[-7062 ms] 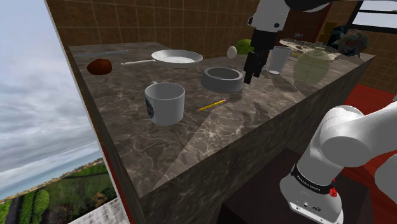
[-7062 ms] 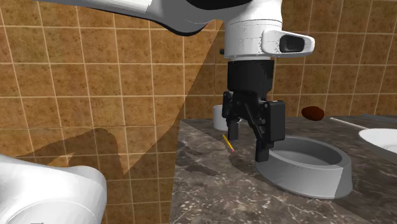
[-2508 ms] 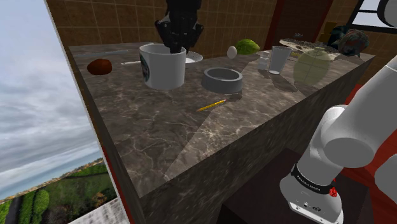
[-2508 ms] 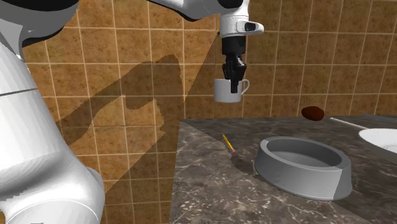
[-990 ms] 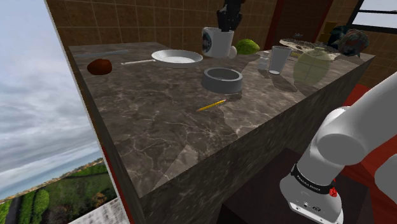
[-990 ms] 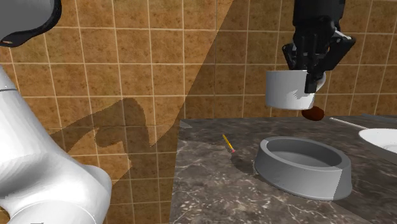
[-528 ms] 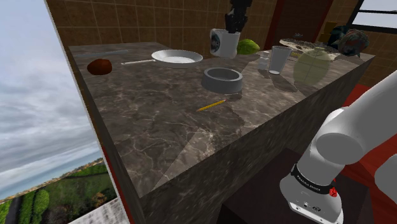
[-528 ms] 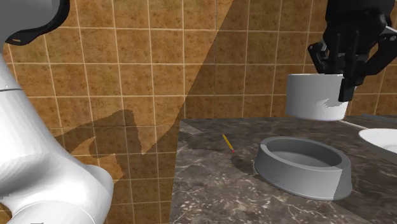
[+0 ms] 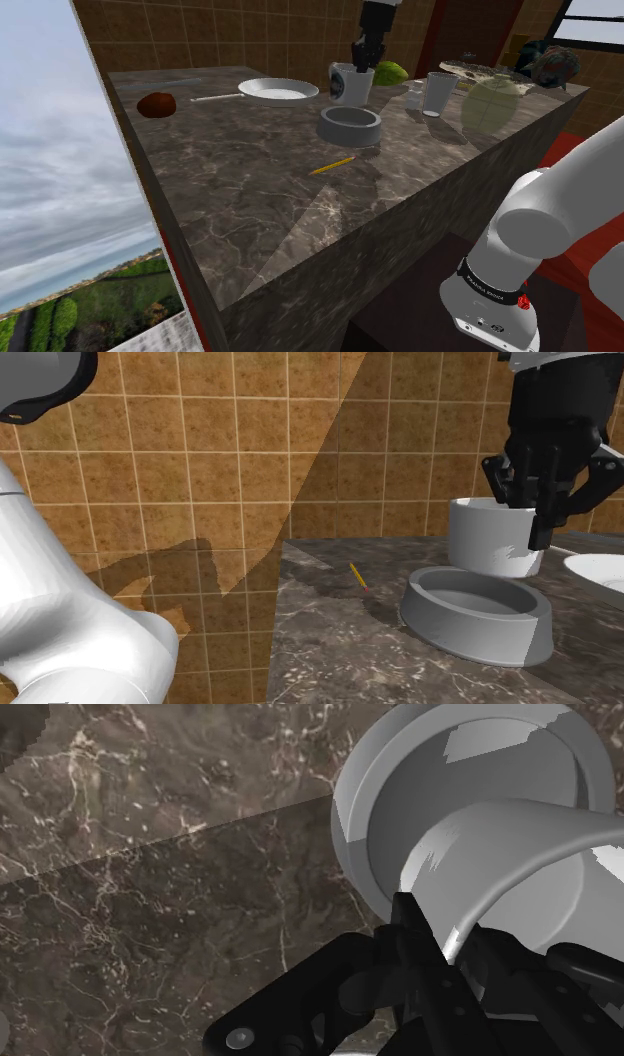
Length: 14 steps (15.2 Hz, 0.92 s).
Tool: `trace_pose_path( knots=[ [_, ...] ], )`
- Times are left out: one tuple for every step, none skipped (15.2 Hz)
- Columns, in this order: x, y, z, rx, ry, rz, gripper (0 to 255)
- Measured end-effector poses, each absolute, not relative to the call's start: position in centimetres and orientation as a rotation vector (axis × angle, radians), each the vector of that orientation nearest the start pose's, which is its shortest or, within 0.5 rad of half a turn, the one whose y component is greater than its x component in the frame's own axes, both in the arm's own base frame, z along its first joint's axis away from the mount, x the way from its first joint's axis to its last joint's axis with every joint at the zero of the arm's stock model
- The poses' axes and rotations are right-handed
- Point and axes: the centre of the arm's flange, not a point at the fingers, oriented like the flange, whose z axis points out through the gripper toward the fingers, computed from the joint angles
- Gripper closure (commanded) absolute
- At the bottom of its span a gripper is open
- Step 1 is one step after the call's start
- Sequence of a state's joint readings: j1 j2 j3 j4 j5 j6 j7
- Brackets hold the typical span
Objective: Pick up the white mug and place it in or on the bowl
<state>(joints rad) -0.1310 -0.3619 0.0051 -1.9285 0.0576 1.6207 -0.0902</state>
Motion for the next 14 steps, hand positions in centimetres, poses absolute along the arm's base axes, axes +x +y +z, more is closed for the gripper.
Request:
trace_pose_path(
  knots=[
    [43.9, -4.8, 63.4, -3.090, 0.058, -0.092, 255],
    [43.9, -4.8, 63.0, -3.090, 0.058, -0.093, 255],
    [44.0, -4.8, 62.5, -3.090, 0.058, -0.093, 255],
    [44.0, -4.9, 62.0, -3.090, 0.058, -0.093, 255],
    [43.9, -4.8, 61.4, -3.090, 0.058, -0.093, 255],
    [43.9, -4.8, 61.1, -3.090, 0.058, -0.093, 255],
    [43.9, -4.8, 61.0, -3.090, 0.058, -0.093, 255],
    [43.9, -4.8, 61.0, -3.090, 0.058, -0.093, 255],
    [44.0, -4.8, 60.9, -3.090, 0.058, -0.093, 255],
    [44.0, -4.8, 60.9, -3.090, 0.058, -0.093, 255],
    [44.0, -4.8, 60.9, -3.090, 0.058, -0.093, 255],
    [44.0, -4.8, 60.9, -3.090, 0.058, -0.093, 255],
    [44.0, -4.8, 60.9, -3.090, 0.058, -0.093, 0],
    [44.0, -4.8, 60.9, -3.090, 0.058, -0.093, 0]
  ],
)
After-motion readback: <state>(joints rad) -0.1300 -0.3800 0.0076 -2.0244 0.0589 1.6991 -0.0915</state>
